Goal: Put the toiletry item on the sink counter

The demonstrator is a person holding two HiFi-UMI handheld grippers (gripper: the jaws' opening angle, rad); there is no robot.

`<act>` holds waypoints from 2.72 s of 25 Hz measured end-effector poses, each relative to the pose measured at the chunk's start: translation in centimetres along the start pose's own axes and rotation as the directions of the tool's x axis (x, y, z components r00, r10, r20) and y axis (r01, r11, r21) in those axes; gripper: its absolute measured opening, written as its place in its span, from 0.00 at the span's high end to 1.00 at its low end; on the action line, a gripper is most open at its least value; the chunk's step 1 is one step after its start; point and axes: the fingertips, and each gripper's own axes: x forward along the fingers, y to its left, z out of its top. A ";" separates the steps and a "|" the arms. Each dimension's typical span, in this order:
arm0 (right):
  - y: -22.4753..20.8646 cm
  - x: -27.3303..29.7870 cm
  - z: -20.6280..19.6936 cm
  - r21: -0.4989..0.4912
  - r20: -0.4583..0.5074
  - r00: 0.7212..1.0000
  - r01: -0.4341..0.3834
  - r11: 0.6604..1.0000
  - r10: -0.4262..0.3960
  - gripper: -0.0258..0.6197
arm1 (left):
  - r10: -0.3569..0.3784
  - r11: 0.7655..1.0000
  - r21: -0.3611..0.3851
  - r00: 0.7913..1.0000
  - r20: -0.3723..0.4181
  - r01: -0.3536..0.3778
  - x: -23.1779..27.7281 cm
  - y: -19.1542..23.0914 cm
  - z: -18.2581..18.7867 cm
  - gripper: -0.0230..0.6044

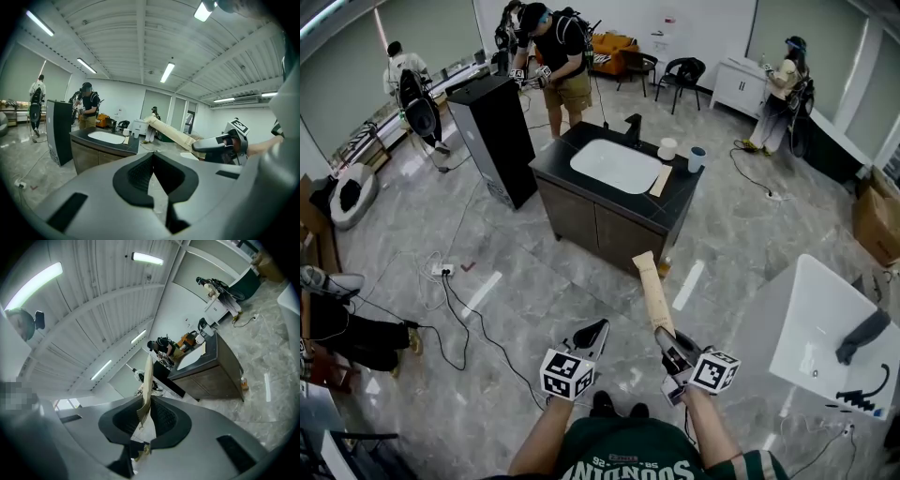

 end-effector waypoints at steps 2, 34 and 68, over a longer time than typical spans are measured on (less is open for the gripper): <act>-0.1 0.2 0.2 -0.004 0.001 1.000 0.005 1.000 -0.005 0.85 | -0.001 1.000 0.004 1.000 0.008 0.001 0.1 0.2 0.2 0.94; -0.7 5.2 0.4 -0.002 0.070 0.996 0.058 0.998 -0.058 0.85 | -0.021 1.000 0.010 0.999 0.025 0.021 -0.7 7.5 1.3 0.95; -16.6 31.3 21.2 0.068 0.190 0.966 0.165 0.984 -0.175 0.85 | -0.166 0.982 0.080 0.985 -0.042 0.169 28.8 30.1 14.1 0.95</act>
